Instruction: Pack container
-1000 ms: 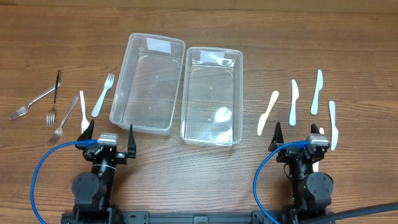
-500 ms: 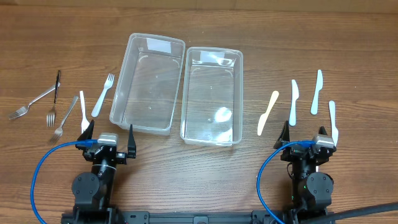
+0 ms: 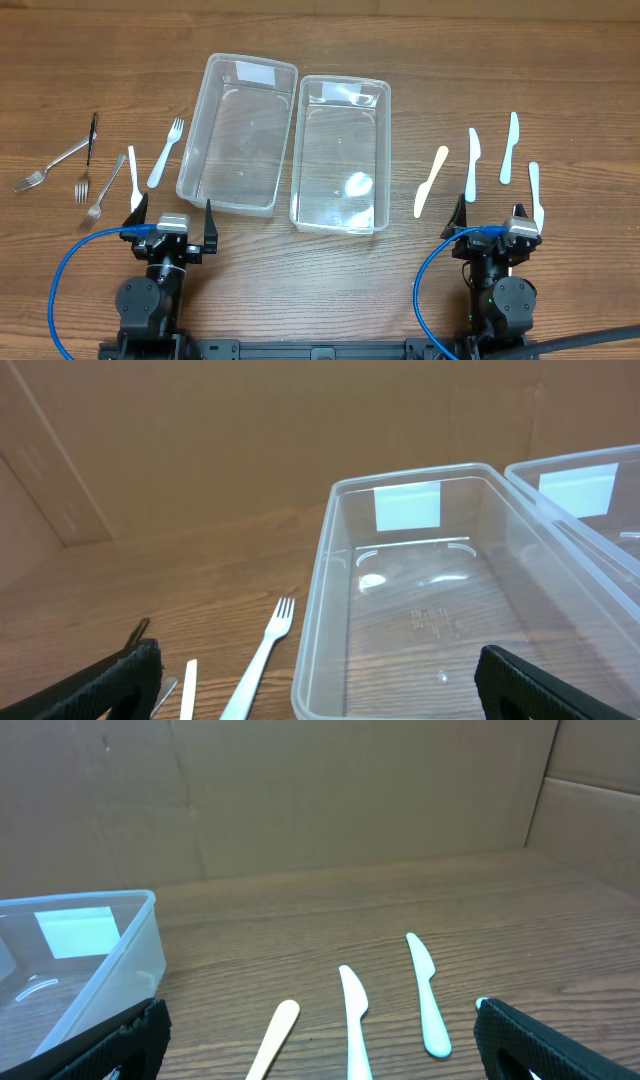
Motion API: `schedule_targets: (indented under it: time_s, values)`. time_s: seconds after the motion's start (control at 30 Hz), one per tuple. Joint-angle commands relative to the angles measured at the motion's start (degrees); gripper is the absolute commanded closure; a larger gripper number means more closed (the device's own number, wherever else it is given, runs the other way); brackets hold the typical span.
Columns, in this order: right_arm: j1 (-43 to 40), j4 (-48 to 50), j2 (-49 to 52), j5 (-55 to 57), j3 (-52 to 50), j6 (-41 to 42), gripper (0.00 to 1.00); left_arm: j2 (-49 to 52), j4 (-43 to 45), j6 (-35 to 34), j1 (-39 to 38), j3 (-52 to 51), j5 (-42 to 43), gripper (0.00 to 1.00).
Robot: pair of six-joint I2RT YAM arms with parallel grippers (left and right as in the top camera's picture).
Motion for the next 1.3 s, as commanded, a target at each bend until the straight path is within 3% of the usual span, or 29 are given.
schedule_targets:
  time_s: [0.0,0.27,0.5,0.63,0.93,1.03,1.17,1.2,1.23,1.27]
  values:
    - [-0.20,0.74,-0.61,0.15,0.20,-0.37,0.00,-0.50,-0.04,1.25,-0.04,-0.22,-0.63,0.00]
    - [-0.20,0.70,-0.61,-2.14,0.20,1.22,0.00,-0.50,0.00,0.37,-0.07,-0.22,-0.37,0.00]
    - [-0.20,-0.63,-0.55,-5.99,2.14,10.08,0.00,-0.50,-1.44,-12.55,-0.07,2.21,-1.75,0.00]
    - [-0.22,-5.73,3.19,-6.58,9.84,12.02,0.00,0.42,-8.39,-13.84,-0.07,11.17,-2.54,0.00]
    - [-0.22,-29.59,33.70,-14.91,40.26,12.35,0.00,19.93,-31.43,-13.84,-0.07,39.32,-3.41,0.00]
    - [-0.20,-41.66,46.58,-15.61,52.96,12.33,0.00,31.15,-42.86,-14.29,-0.07,51.01,-3.34,0.00]
    - [-0.20,-50.66,58.03,-21.64,62.62,12.02,0.00,45.09,-56.85,-14.45,-0.07,64.87,-1.86,0.00]
    - [-0.20,-51.52,59.43,-21.79,63.25,12.09,0.02,47.32,-58.69,-14.49,-0.07,66.86,-1.57,0.00]
    - [-0.20,-52.24,61.02,-21.79,63.47,12.11,0.20,49.31,-60.11,-14.49,-0.07,68.37,-0.79,0.00]
    - [-0.22,-53.24,63.06,-21.75,63.30,12.33,0.48,51.32,-61.18,-14.47,-0.07,69.59,0.90,0.00]
